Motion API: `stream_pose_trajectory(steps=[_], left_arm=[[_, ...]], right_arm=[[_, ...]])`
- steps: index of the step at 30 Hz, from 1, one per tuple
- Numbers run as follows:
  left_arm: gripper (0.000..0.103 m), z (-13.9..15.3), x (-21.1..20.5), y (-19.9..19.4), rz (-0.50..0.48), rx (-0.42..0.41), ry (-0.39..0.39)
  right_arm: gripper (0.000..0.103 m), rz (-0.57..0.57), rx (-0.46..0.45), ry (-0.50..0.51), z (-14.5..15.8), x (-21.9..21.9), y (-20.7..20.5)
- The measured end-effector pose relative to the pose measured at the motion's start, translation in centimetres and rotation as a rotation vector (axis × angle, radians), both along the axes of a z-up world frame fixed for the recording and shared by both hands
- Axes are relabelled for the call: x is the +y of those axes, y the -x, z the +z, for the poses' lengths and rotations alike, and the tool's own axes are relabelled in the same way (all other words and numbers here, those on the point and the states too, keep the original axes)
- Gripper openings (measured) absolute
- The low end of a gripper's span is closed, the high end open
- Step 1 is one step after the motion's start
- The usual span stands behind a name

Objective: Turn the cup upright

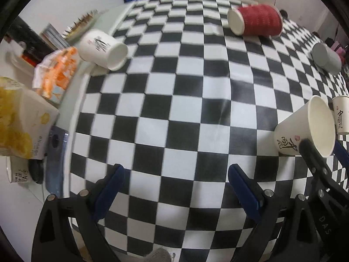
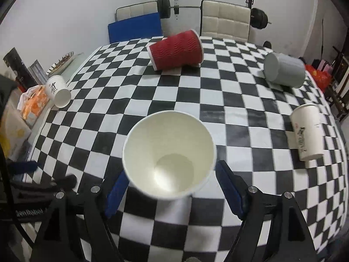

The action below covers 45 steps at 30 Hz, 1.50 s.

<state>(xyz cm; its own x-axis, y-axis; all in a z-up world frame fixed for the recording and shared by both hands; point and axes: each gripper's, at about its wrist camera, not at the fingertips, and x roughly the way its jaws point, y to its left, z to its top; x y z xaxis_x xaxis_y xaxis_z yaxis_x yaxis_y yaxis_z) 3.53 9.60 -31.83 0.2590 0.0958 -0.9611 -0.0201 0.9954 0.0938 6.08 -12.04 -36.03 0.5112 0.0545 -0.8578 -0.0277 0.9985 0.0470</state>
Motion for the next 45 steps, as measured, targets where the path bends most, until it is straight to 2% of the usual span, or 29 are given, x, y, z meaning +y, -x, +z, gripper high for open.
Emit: stream_pose_trajectory(steps=[8,12,18,28,36,45], left_arm=[[0.097,5.4,-1.7,4.8,-0.043,-0.172,-0.015],[0.097,8.3,-3.8,6.8,-0.077,-0.208,0.005],[0.097,12.1,-5.8,10.0,-0.111,-0.264,0.035],[0.097,18.5,-7.3,15.2,-0.086,-0.348,0.042],[0.097,21.5,-6.7,17.8,-0.038,-0.384,0.052],[0.097,22.8,-6.9,18.6,-0.021,-0.420,0.062]], right_arm=[[0.081,-0.113,-0.026,0.046,4.6,-2.0,5.2],[0.081,-0.153,-0.036,0.053,7.6,-2.9,8.2],[0.081,-0.156,-0.038,0.029,12.0,-3.8,12.1],[0.081,-0.162,-0.053,0.038,19.2,-6.4,18.1],[0.081,-0.144,-0.099,0.030,23.2,-6.9,21.1],[0.081,-0.129,-0.130,0.022,25.1,-7.3,22.2]])
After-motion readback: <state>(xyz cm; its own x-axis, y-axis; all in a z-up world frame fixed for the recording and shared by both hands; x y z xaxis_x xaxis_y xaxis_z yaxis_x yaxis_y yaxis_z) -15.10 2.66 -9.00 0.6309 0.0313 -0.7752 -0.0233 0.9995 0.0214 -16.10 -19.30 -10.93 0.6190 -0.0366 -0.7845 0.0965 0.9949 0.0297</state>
